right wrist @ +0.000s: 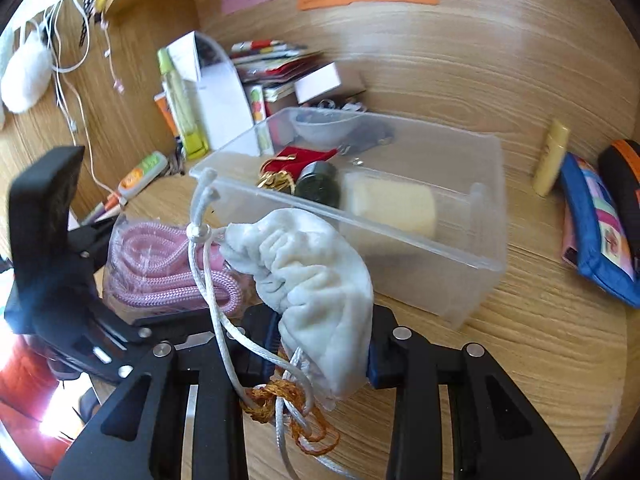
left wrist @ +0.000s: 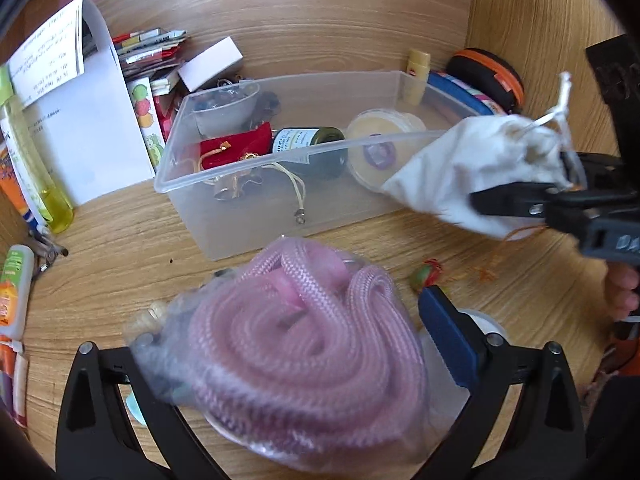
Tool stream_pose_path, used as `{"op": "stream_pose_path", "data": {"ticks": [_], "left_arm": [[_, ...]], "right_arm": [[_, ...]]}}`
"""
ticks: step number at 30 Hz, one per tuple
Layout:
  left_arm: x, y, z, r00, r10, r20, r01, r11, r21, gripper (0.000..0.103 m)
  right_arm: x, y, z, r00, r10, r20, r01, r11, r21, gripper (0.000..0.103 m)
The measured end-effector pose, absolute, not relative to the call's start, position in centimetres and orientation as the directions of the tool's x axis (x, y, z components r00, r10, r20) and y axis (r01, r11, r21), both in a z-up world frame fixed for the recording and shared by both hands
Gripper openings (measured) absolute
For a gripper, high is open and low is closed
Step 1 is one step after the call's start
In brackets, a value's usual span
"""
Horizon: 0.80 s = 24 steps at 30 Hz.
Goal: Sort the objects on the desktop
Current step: 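Grasp the white drawstring pouch with the right tool while the left tool grasps the pink bagged item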
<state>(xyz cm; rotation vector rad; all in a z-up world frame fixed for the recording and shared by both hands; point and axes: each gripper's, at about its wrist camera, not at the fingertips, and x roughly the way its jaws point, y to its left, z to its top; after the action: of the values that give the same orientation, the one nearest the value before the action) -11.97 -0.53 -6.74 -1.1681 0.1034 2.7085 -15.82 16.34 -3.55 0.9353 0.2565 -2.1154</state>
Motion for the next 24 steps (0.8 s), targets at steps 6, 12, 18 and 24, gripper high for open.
{"op": "stream_pose_path", "data": {"ticks": [6, 12, 18, 24], "left_arm": [[-12.0, -0.7, -6.9, -0.687, 0.121, -0.717, -0.191, -0.981, 0.017, 0.078], [-11.4, -1.1, -6.8, -0.7, 0.115, -0.705, -0.174, -0.985, 0.013, 0.069], [-11.0, -1.6, -6.3, -0.706, 0.139, -0.695, -0.174, -0.984, -0.02, 0.066], [-10.3, -2.4, -5.1, -0.724, 0.175, -0.668, -0.172, -0.983, -0.07, 0.065]], "right_arm": [[-15.7, 17.7, -3.0, -0.418, -0.605, -0.678, 0.722, -0.674, 0.156, 0.03], [-15.8, 18.1, -2.9, -0.402, -0.636, -0.659, 0.72, -0.664, 0.202, 0.03], [-15.7, 18.6, -2.5, -0.396, -0.663, -0.636, 0.707, -0.662, 0.249, 0.03], [-15.4, 19.2, -1.5, -0.421, -0.675, -0.606, 0.695, -0.669, 0.262, 0.03]]}}
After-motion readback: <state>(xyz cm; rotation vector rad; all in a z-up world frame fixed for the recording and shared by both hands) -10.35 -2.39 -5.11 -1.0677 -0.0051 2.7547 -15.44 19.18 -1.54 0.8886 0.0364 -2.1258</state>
